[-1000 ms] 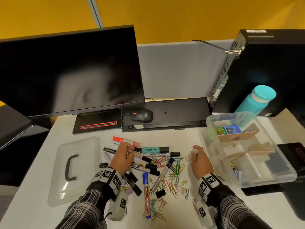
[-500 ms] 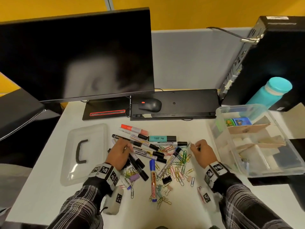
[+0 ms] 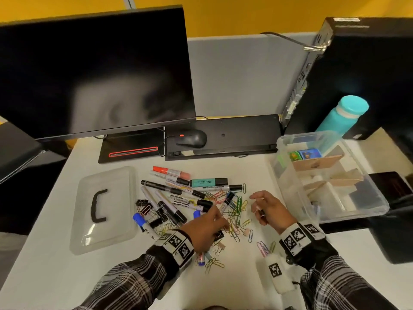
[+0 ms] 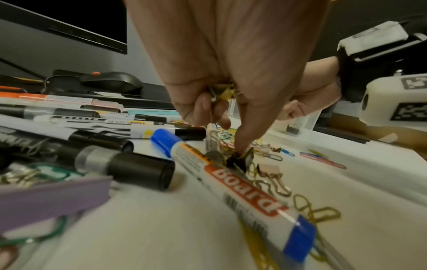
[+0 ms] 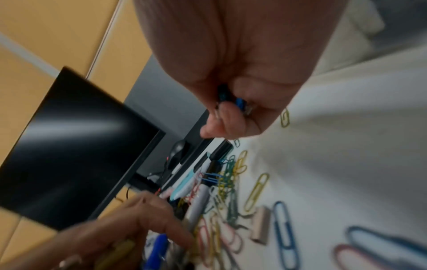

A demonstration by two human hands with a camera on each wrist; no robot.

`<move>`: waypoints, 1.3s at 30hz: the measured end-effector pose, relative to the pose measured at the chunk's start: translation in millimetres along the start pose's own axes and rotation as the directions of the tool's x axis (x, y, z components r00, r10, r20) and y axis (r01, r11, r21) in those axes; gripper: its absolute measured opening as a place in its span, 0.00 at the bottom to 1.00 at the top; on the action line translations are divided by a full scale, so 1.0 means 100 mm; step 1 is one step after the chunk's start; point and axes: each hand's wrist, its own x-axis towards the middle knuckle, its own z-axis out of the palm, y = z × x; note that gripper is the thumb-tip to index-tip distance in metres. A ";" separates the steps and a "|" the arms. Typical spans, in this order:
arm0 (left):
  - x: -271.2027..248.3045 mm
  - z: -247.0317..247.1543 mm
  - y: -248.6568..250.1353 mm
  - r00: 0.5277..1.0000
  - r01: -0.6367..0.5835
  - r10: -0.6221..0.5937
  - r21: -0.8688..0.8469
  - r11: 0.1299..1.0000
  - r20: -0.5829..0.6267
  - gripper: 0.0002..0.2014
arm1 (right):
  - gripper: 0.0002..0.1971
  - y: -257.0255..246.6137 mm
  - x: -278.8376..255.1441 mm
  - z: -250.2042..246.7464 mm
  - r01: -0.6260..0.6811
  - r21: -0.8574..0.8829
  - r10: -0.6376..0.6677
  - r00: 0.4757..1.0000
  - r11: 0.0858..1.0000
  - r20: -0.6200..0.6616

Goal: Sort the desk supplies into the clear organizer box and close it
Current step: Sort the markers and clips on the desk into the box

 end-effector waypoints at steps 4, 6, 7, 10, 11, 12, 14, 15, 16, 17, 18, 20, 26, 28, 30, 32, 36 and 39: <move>0.01 0.05 -0.01 1.000 -0.009 0.008 0.089 0.996 0.011 0.28 | 0.13 0.08 -0.13 -0.05 0.154 -0.553 -0.080 0.985 0.819 0.155; 0.04 0.08 -0.03 1.000 -0.031 0.031 0.133 0.991 -0.002 0.26 | 0.08 0.08 -0.19 -0.03 0.137 -0.692 -0.038 0.987 0.709 0.157; 0.05 0.10 -0.04 0.999 -0.044 0.046 0.151 0.988 -0.011 0.24 | 0.06 0.07 -0.23 0.00 0.115 -0.732 -0.002 0.988 0.672 0.154; 0.08 0.10 -0.06 0.998 -0.054 0.061 0.186 0.981 -0.034 0.22 | 0.16 0.06 -0.30 0.13 0.075 -0.856 0.062 0.990 0.512 0.124; 0.08 0.09 -0.05 0.997 -0.062 0.070 0.191 0.980 -0.035 0.22 | 0.17 0.06 -0.32 0.17 0.086 -0.889 0.052 0.991 0.449 0.122; 0.08 0.08 -0.04 0.996 -0.075 0.084 0.196 0.978 -0.035 0.23 | 0.17 0.08 -0.32 0.21 0.096 -0.914 0.036 0.992 0.394 0.120; 0.08 0.08 -0.02 0.993 -0.104 0.112 0.209 0.972 -0.028 0.25 | 0.13 0.11 -0.33 0.27 0.110 -0.931 0.005 0.993 0.347 0.120; 0.07 0.08 -0.01 0.992 -0.119 0.126 0.222 0.968 -0.019 0.25 | 0.10 0.12 -0.33 0.28 0.112 -0.930 -0.007 0.993 0.349 0.117; 0.08 0.09 -0.01 0.991 -0.129 0.134 0.238 0.963 -0.006 0.25 | 0.10 0.13 -0.32 0.29 0.103 -0.927 -0.001 0.994 0.361 0.110; 0.08 0.09 0.00 0.991 -0.130 0.133 0.251 0.959 0.008 0.23 | 0.10 0.15 -0.32 0.28 0.095 -0.921 0.008 0.994 0.377 0.106; 0.08 0.09 0.01 0.992 -0.128 0.129 0.260 0.957 0.015 0.22 | 0.11 0.16 -0.31 0.27 0.081 -0.915 0.022 0.995 0.395 0.098; 0.09 0.09 0.03 0.992 -0.125 0.129 0.264 0.956 0.003 0.21 | 0.12 0.19 -0.29 0.21 0.032 -0.889 0.031 0.998 0.457 0.052; 0.11 0.01 0.04 0.990 -0.069 0.082 0.111 0.991 -0.117 0.22 | 0.09 -0.15 -0.44 0.06 0.164 -0.675 -0.238 0.971 0.719 -0.018; 0.10 -0.05 0.06 0.983 -0.058 0.068 0.062 0.996 -0.170 0.22 | 0.08 -0.43 -0.59 -0.01 0.277 -0.674 -0.409 0.912 0.685 -0.040; 0.09 -0.11 0.06 0.977 -0.056 0.064 0.043 0.997 -0.205 0.21 | 0.07 -0.68 -0.73 -0.13 0.327 -0.682 -0.533 0.839 0.654 -0.108; 0.08 -0.14 0.04 0.973 -0.054 0.060 0.031 0.998 -0.224 0.20 | 0.08 -0.82 -0.83 -0.31 0.302 -0.685 -0.590 0.774 0.663 -0.230; 0.10 -0.20 0.06 0.973 -0.028 0.030 0.012 1.000 -0.229 0.21 | 0.07 -0.74 -0.88 -0.67 0.130 -0.680 -0.500 0.777 0.722 -0.382; 0.16 -0.23 0.10 0.969 -0.024 0.033 0.039 0.999 -0.245 0.20 | 0.08 -0.58 -0.84 -0.80 0.009 -0.699 -0.403 0.822 0.715 -0.402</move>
